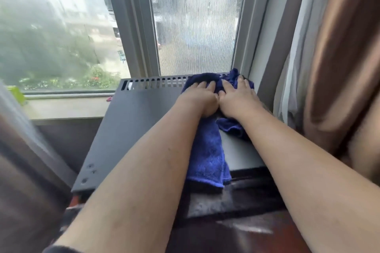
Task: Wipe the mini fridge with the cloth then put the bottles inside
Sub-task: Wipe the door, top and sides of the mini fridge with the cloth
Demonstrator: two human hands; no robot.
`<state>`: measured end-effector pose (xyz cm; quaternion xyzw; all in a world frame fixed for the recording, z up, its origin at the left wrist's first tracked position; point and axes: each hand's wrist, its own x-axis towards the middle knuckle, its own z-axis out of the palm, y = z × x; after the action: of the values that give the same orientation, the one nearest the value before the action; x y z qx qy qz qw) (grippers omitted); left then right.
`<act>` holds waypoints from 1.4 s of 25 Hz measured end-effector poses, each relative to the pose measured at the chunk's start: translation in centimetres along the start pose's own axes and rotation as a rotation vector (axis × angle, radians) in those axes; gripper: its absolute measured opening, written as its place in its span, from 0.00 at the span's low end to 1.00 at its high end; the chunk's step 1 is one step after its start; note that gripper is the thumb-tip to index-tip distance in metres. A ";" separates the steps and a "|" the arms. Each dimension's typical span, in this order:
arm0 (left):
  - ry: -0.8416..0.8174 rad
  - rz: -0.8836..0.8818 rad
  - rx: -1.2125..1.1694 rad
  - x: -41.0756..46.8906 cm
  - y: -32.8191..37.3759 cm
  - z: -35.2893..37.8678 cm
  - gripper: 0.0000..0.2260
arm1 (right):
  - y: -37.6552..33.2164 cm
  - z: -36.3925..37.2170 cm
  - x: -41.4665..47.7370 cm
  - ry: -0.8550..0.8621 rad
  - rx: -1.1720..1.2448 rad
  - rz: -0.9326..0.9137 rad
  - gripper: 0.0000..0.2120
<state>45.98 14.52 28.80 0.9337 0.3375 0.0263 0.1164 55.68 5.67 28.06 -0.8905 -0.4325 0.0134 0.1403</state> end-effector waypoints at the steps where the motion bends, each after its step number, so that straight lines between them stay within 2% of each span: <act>1: 0.008 0.001 0.009 -1.9 0.5 0.3 0.27 | 0.2 -0.1 -1.8 0.007 -0.002 -0.016 0.27; 11: 0.064 -0.067 0.025 -22.5 8.1 2.7 0.27 | 3.0 -2.4 -21.7 -0.006 0.007 -0.127 0.26; 14: 0.087 -0.108 0.055 -25.6 9.2 3.6 0.28 | 3.5 -2.2 -24.9 0.042 -0.010 -0.169 0.26; 18: 0.056 -0.162 0.051 -27.2 8.1 3.4 0.29 | 2.1 -2.0 -26.2 0.026 0.004 -0.207 0.25; 25: 0.029 -0.253 0.014 -24.5 0.8 0.6 0.28 | -5.0 -0.9 -21.0 -0.064 -0.049 -0.251 0.26; 29: -0.022 -0.241 -0.016 -18.4 -4.1 -1.0 0.29 | -8.4 0.1 -14.4 -0.103 -0.042 -0.217 0.26; 35: -0.010 -0.194 0.008 -6.4 -11.3 -2.7 0.28 | -12.7 2.4 -2.3 -0.096 -0.065 -0.177 0.26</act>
<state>33.63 19.36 28.93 0.8972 0.4258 0.0089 0.1163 44.20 11.91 28.82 -0.8512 -0.5160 0.0295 0.0911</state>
